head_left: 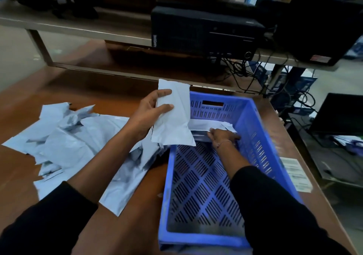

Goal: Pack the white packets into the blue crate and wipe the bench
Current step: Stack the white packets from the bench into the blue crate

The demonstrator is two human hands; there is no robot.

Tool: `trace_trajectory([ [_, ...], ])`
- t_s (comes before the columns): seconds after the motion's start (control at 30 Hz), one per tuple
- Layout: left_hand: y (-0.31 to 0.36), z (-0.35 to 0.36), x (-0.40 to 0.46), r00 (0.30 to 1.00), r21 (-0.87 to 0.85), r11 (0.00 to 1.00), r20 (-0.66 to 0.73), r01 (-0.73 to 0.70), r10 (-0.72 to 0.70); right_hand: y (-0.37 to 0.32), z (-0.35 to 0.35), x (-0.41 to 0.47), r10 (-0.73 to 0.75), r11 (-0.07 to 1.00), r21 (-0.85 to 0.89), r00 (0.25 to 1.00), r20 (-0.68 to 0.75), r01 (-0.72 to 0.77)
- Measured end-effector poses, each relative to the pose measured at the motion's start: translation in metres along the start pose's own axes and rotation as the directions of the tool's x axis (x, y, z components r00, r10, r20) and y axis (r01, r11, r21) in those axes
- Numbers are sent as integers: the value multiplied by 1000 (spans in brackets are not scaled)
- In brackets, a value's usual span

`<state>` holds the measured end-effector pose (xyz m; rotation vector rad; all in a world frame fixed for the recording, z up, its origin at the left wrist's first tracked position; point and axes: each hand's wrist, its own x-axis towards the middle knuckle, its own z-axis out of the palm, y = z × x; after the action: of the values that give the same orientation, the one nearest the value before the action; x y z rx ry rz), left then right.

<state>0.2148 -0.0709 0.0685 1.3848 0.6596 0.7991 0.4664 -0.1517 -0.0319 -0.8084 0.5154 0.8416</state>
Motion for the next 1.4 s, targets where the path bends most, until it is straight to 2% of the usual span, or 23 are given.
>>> trace_trajectory([
  [0.07,1,6,4,999,31,999,33,-7,6,-5,0,-14,21,983,184,999,-29,-16],
  [0.1,2,10,6,999,44,999,47,-1,-1,-8,0,-21,-14,1000,-1,998,-62,14],
  [0.13,3,14,8,998,67,998,57,6,-10,-11,0,-30,-63,976,-209,998,-31,55],
  [0.2,5,22,14,997,136,991,75,16,-26,-22,-4,-22,-114,835,-541,993,-1,95],
  [0.23,7,27,18,996,164,986,84,24,-38,-27,-5,-20,-175,727,-671,984,24,146],
  [0.27,9,32,21,994,183,982,97,33,-52,-34,-6,-21,-271,564,-797,960,67,215],
  [0.33,10,40,32,988,235,970,120,66,-96,-49,-5,-32,-480,209,-905,845,236,371],
  [0.4,11,48,45,978,320,942,142,101,-153,-69,-1,-42,-540,-109,-834,672,507,541],
  [0.43,11,53,52,973,377,920,149,109,-176,-77,1,-46,-515,-269,-728,545,662,630],
  [0.47,12,58,60,968,440,891,156,111,-198,-85,2,-48,-450,-433,-590,404,796,681],
  [0.5,14,63,68,960,505,858,178,99,-216,-90,4,-50,-337,-595,-445,295,894,669],
  [0.53,17,68,76,949,577,814,213,71,-233,-92,5,-52,-194,-728,-305,243,950,614],
  [0.57,19,73,84,933,644,764,256,31,-254,-93,4,-52,-65,-812,-194,245,967,550],
  [0.67,20,84,104,864,721,690,380,-54,-330,-89,-1,-51,111,-878,-39,283,953,478],
  [0.8,13,97,124,756,709,701,499,-75,-424,-80,-10,-40,34,-884,-86,246,969,460],
  [0.87,6,102,135,769,755,632,506,-175,-392,-77,-16,-32,2,-888,-110,244,970,446],
  [0.93,-2,105,145,818,794,546,486,-267,-308,-76,-20,-23,-11,-904,-125,272,962,408],
  [1.0,-10,105,153,864,809,492,464,-322,-197,-75,-21,-14,-38,-923,-147,296,954,356],
  [1.07,-14,107,155,896,836,409,435,-367,-85,-74,-20,-5,-60,-946,-146,286,956,288],
  [1.13,-18,110,152,906,860,334,421,-386,-36,-69,-17,4,-57,-959,-132,287,956,250],
  [1.23,-33,113,143,868,871,223,473,-437,-150,-56,-17,22,2,-949,-100,323,946,299],
  [1.33,-49,113,132,789,867,31,467,-497,-399,-50,-21,36,108,-923,-55,394,913,380],
  [1.4,-59,113,126,733,848,-49,425,-527,-531,-51,-26,40,150,-898,-52,415,897,436],
])
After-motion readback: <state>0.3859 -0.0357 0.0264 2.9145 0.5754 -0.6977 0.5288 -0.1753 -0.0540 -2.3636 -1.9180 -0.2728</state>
